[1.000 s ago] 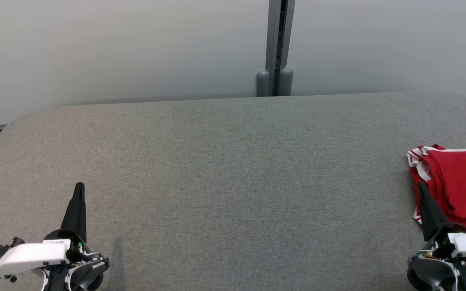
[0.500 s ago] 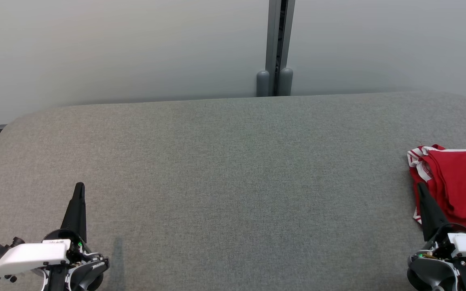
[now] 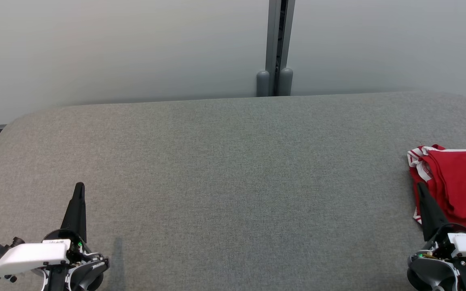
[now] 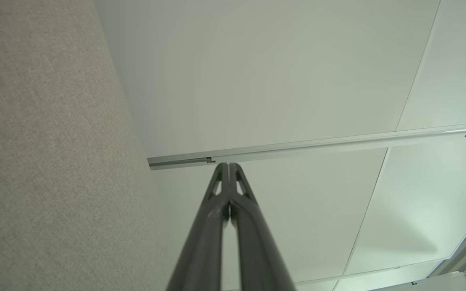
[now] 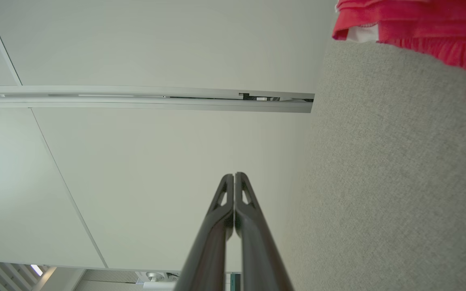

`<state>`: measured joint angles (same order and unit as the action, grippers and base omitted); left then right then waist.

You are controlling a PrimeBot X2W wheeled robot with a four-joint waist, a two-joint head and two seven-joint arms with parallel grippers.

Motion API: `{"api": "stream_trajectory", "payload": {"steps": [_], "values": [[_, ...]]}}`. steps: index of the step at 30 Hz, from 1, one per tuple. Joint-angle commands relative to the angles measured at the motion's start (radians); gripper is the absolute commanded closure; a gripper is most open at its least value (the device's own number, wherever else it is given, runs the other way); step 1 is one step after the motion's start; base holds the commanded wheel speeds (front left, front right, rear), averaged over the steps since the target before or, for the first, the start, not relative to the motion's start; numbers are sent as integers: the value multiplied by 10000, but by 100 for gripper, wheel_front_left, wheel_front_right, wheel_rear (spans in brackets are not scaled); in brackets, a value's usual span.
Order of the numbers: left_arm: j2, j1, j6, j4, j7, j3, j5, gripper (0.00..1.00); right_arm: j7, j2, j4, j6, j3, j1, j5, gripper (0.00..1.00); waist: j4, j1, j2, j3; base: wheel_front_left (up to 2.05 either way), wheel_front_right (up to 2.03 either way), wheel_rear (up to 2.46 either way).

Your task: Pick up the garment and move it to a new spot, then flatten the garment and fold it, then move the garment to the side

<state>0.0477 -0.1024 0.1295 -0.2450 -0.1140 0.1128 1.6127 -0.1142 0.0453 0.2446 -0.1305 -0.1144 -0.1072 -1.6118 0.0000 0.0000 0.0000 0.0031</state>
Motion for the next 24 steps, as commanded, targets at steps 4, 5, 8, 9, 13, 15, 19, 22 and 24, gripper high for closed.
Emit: {"api": "stream_trajectory", "payload": {"steps": [4, 5, 8, 9, 13, 15, 19, 22, 24], "values": [[50, -128, 40, 23, -30, 39, 10, 100, -31, 93, -35, -4, -10, -19, -26, 100, 0, 0, 0, 0, 0, 0, 0], [50, -128, 40, 23, -32, 39, 10, 100, -31, 93, -35, -4, -10, -19, -26, 100, 0, 0, 0, 0, 0, 0, 0], [50, -128, 40, 23, -32, 39, 10, 100, -32, 93, -35, -4, -10, -19, -26, 100, 0, 0, 0, 0, 0, 0, 0], [50, -128, 40, 23, -30, 39, 10, 100, -31, 93, -35, -4, -10, -19, -26, 100, 0, 0, 0, 0, 0, 0, 0], [50, -128, 40, 23, -32, 39, 10, 100, -32, 93, -35, -4, -10, -19, -26, 100, 0, 0, 0, 0, 0, 0, 0], [50, -128, 40, 23, -32, 39, 10, 100, -31, 94, -35, -4, -10, -19, -26, 100, 0, 0, 0, 0, 0, 0, 0], [50, -128, 40, 23, -32, 39, 10, 100, -32, 94, -35, -4, -10, -19, -26, 100, 0, 0, 0, 0, 0, 0, 0], [50, -128, 40, 23, -30, 39, 10, 100, -31, 94, -35, -4, -10, -19, -26, 100, 0, 0, 0, 0, 0, 0, 0], [50, -128, 40, 23, -32, 39, 10, 100, -32, 94, -35, -4, -9, -19, -26, 100, 0, 0, 0, 0, 0, 0, 0]]}}
